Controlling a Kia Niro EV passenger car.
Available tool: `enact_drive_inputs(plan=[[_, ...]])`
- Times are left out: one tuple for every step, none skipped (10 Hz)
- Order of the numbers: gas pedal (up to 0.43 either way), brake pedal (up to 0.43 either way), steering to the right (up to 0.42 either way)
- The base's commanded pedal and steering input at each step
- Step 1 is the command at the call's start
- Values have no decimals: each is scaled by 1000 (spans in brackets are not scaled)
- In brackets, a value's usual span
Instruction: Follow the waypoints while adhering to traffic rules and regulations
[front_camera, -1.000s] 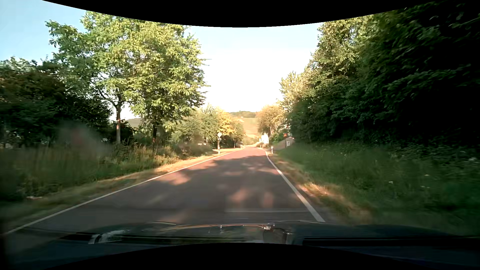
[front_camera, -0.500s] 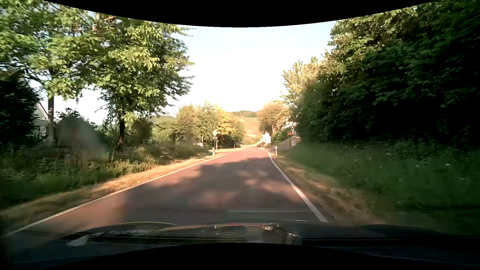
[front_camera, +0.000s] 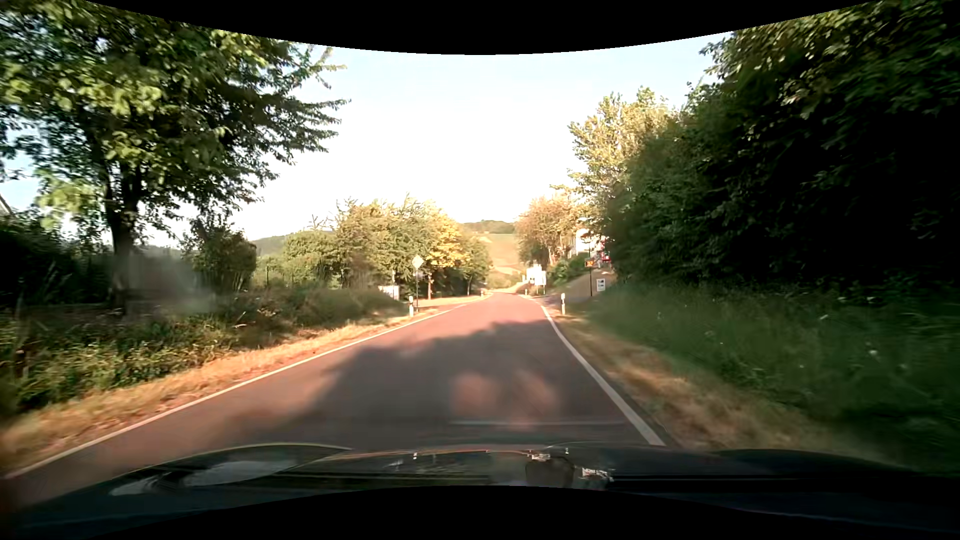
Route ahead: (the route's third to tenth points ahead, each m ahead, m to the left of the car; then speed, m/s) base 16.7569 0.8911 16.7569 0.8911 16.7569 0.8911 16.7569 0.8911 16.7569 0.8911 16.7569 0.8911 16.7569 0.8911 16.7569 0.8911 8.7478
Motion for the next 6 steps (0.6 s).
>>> enact_drive_inputs(plan=[[0, 0, -5], [0, 0, -5], [0, 0, -4], [0, 0, -3], [0, 0, -2], [0, 0, -2]])
